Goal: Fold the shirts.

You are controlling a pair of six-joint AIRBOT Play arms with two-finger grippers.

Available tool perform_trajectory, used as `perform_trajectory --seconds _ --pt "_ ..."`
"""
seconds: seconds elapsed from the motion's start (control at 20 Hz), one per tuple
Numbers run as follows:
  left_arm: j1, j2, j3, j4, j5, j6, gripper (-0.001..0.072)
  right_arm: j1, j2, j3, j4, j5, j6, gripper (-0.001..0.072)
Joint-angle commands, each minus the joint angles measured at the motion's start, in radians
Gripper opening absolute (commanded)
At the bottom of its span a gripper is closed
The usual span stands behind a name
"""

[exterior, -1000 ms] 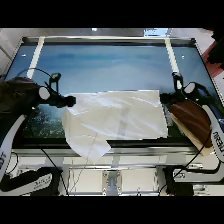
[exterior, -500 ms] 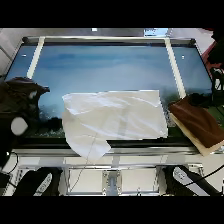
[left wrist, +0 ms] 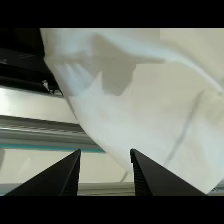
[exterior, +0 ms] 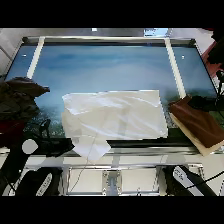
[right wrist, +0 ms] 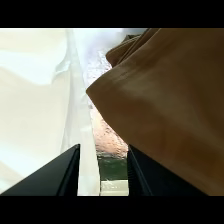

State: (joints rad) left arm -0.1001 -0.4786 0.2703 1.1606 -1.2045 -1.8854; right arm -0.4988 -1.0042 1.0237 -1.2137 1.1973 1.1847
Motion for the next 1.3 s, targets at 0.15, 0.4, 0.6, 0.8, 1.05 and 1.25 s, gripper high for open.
perform_trajectory --seconds 0.15,0.4,0.6,0.8,1.05,1.25 --pt "0.000 0.001 -0.119 -0.146 0.093 -0.003 0.0364 -0.003 0.003 -0.002 0.032 0.010 -0.008 0.0354" --pt "-0.027 0.001 -0.175 -0.204 0.248 0.001 0.0363 -0.002 0.003 -0.002 0.080 0.001 -0.008 0.0354" --pt "-0.058 0.001 -0.208 -0.260 0.262 0.001 0.0195 -0.002 0.003 -0.002 0.093 0.002 -0.008 0.0353" --pt "-0.057 0.001 -0.209 -0.385 0.280 0.058 0.0015 -0.002 0.003 -0.002 0.092 0.039 -0.003 0.0349" --pt "-0.057 0.001 -0.203 -0.404 0.287 0.080 0.0015 -0.004 -0.005 -0.187 0.010 0.155 0.072 0.0350" --pt "-0.057 0.001 -0.203 -0.404 0.280 0.088 0.0015 -0.004 -0.014 -0.445 0.085 0.161 0.072 0.0354"
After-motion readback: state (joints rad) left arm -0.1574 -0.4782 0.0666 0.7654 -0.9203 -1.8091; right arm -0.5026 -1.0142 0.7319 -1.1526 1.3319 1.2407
